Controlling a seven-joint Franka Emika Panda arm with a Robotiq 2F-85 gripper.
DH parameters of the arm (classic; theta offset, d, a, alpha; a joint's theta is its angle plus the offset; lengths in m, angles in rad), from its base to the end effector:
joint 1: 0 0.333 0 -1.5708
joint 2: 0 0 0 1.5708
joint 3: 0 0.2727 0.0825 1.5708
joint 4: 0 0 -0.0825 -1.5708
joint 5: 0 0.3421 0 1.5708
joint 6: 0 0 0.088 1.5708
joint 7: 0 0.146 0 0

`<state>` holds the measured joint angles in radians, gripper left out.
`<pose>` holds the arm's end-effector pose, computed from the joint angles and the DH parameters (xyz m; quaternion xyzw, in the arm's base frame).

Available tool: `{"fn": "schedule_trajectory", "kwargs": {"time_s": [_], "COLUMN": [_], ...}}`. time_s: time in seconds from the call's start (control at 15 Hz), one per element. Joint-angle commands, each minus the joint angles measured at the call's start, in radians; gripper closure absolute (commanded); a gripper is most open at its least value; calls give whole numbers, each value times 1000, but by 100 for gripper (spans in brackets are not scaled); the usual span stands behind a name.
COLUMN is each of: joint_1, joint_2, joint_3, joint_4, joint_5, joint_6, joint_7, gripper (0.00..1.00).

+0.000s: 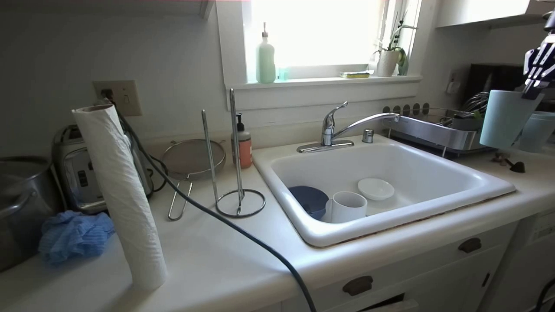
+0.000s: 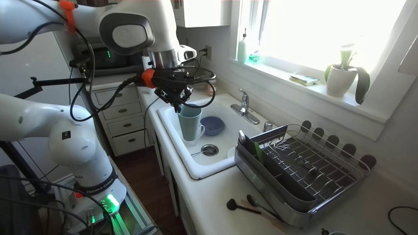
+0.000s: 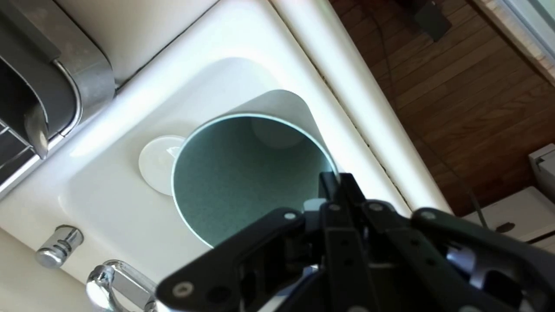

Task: Put the blue cup in the sink

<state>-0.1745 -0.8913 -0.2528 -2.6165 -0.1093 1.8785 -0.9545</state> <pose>0.2728 -0.1345 0.4576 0.9473 0.3094 0.0823 0.0062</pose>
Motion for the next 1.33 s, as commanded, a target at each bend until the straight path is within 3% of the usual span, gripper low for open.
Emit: {"fn": "schedule_trajectory", "kwargs": {"time_s": [0.0,0.2,0.47,0.87,1.13,1.27], "joint_1": [85,204,280,229,176,171], "joint_2": [18,76,240,488,628,662], "joint_3": [-18,19,72,191,249,248], "joint_4": [-3,1,1,-10,4,-2], "joint_5": [-2,38,33,-45,-146,-143], "joint_6": [31,102,322,559,590,641], "joint_7": [-14,-18,69,346,601,678], "gripper": [99,99,99,99,99,99]}}
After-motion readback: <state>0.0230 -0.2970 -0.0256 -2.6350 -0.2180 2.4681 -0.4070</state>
